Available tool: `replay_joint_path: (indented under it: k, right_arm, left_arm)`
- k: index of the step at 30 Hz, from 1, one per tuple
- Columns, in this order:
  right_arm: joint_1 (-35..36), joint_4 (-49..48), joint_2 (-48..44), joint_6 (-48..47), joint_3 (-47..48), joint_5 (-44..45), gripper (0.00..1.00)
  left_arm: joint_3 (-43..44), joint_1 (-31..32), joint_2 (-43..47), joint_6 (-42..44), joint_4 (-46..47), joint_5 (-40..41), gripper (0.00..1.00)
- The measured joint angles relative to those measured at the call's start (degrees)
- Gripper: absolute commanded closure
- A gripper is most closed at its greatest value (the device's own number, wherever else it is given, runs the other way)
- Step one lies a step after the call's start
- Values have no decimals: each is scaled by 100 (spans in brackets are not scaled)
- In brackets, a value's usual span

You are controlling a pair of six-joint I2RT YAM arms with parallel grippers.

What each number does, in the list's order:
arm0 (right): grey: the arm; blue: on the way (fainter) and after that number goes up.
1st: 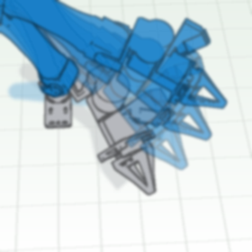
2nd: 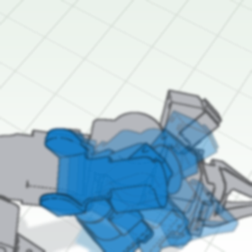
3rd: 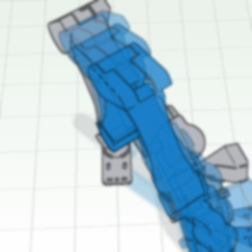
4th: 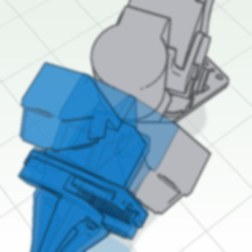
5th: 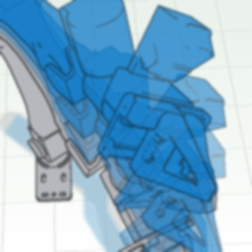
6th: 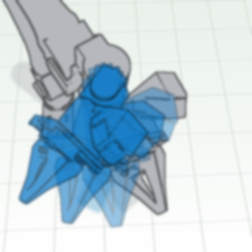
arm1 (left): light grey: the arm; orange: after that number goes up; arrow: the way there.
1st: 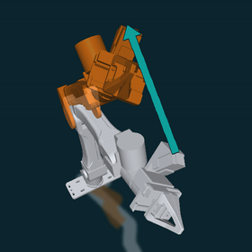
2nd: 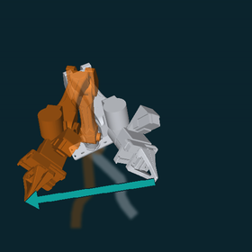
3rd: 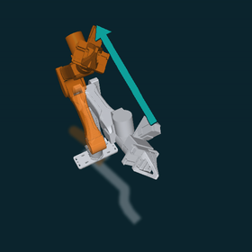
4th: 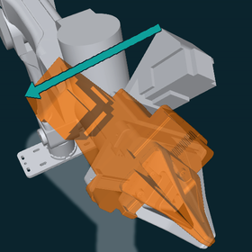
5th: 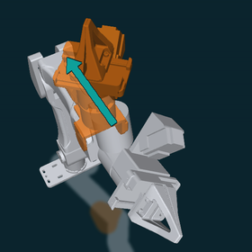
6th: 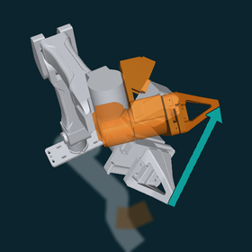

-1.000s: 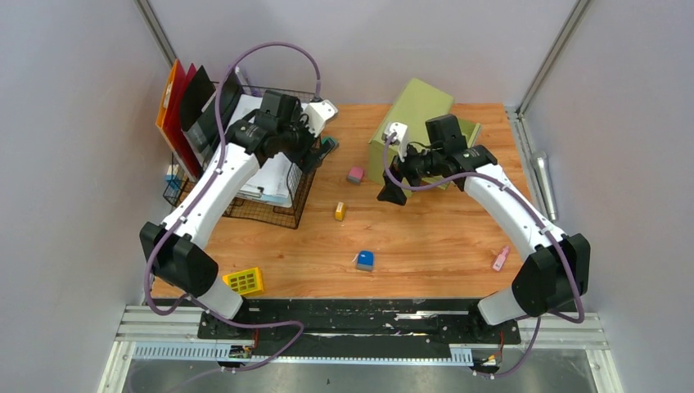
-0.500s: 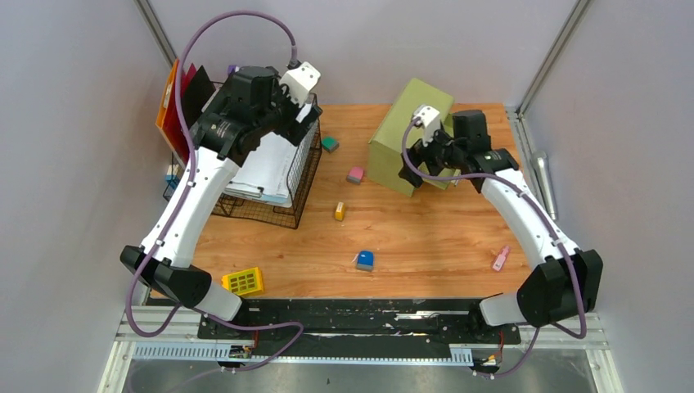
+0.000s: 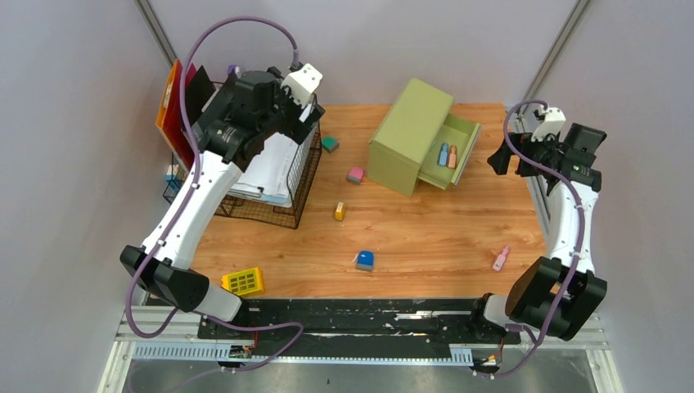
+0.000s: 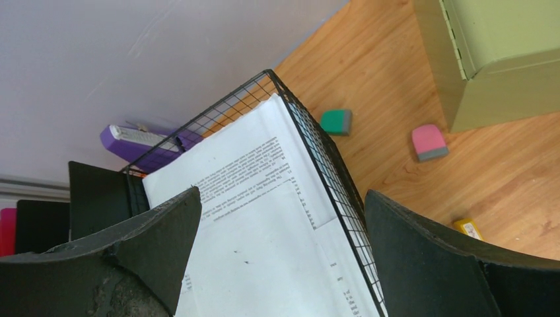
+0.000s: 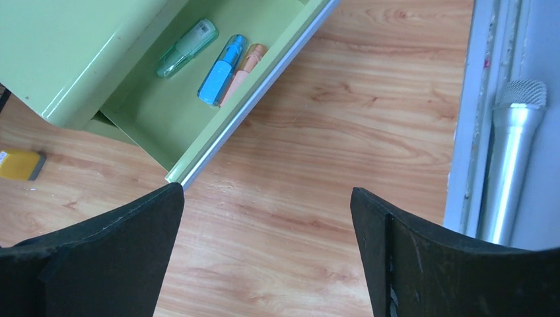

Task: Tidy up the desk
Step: Pick up the stationery from the corner of the board.

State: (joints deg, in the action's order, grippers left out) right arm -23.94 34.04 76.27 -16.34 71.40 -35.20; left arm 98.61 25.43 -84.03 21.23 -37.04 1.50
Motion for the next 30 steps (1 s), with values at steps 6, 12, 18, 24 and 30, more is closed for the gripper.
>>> replay_joint_path:
  k: [6,12,18,24,30]
  right_arm:
    - [-109,-4,-7,162,-229,-138,0]
    - [-133,-52,212,328,-120,-446,0]
    - [-125,-208,824,573,-17,-1027,0]
    - [-4,-570,1550,1062,129,-1169,0]
    - [72,-1071,2201,1504,181,-1255,0]
  left_arm:
    - [-24,72,0,236,328,378,0]
    - [55,83,-26,164,98,527,0]
    - [522,83,-251,-162,-525,138,0]
    - [614,83,-326,-444,-785,-297,0]
    - [984,83,-474,-313,-944,-201,0]
